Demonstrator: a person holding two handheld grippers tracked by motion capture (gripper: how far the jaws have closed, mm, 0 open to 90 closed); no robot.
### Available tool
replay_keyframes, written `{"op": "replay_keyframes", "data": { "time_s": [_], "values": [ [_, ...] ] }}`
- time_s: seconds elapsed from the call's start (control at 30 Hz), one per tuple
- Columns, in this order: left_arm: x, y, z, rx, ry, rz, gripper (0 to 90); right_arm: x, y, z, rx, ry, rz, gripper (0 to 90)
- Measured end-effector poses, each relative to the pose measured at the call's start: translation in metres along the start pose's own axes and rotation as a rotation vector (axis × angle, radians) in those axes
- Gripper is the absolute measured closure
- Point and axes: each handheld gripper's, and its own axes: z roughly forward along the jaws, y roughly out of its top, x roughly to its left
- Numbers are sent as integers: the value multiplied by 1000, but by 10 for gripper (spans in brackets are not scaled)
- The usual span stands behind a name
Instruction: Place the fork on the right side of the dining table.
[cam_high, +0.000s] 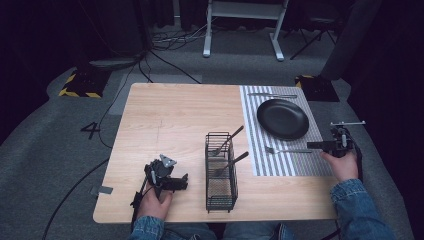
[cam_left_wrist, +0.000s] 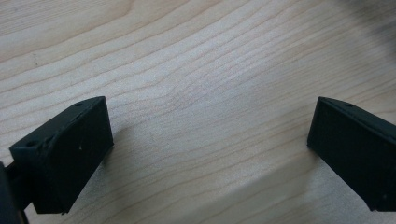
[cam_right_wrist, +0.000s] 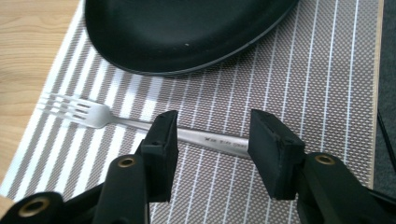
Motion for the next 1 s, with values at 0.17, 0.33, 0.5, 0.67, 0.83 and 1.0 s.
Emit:
{"op": "replay_keyframes", "data": {
  "time_s": [0.17, 0.33, 0.5, 0.67, 0.83, 1.0],
  "values": [
    [0, 0, 0, 0, 0, 0, 2, 14, 1, -14, -35, 22, -48, 463],
    [0, 0, 0, 0, 0, 0, 2, 28, 2, -24, -61, 41, -92, 398],
    [0, 0, 0, 0, 0, 0, 2, 53, 0, -41, -112, 83, -163, 381],
    [0, 1, 0, 1, 1, 1, 2, 71, -4, -53, -136, 133, -197, 350],
    [0, 1, 1, 1, 1, 0, 2, 86, -9, -58, -132, 181, -230, 313],
    [0, 1, 1, 1, 1, 1, 2, 97, -17, -64, -151, 243, -231, 295]
  ]
}}
